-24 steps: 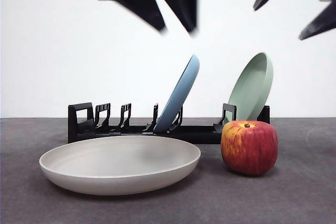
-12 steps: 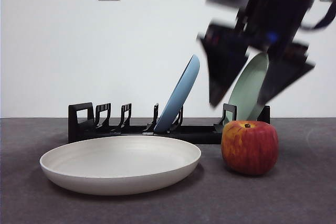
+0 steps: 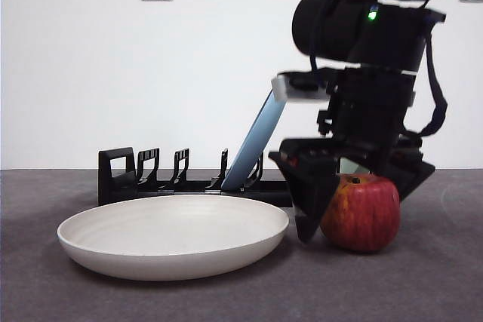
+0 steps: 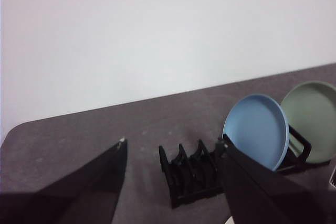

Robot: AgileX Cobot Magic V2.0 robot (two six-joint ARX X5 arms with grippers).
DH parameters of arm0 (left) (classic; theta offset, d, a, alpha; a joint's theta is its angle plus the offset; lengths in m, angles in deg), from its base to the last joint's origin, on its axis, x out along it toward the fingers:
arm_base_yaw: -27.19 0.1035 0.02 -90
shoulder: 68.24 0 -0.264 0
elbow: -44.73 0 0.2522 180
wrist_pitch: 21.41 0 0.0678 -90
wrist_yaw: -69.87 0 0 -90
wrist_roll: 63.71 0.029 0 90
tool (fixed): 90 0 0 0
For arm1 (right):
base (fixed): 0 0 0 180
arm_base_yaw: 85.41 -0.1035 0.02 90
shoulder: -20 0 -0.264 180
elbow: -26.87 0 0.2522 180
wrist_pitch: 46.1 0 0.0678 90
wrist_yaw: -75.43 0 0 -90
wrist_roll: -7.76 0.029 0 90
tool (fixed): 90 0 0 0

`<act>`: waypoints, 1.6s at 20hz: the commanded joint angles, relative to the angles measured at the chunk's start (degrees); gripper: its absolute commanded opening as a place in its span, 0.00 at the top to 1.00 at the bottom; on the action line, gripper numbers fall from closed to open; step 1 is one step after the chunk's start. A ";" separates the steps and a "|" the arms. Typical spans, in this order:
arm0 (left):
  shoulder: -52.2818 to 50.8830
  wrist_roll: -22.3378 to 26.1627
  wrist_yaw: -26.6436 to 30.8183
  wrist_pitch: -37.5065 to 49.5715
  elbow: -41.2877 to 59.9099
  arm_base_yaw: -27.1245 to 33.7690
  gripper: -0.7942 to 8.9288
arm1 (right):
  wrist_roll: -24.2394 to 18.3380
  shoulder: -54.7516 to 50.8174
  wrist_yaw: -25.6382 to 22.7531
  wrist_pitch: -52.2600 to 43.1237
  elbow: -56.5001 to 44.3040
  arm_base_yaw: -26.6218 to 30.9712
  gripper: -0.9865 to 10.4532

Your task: Take the yellow plate from the plate rack,put the plate on the table,take the apple from the table,put the apple in the plate

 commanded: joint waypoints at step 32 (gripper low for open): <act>-0.15 1.25 0.20 -1.14 0.07 0.17 0.63 | 3.06 16.17 8.68 9.77 30.60 -13.99 0.92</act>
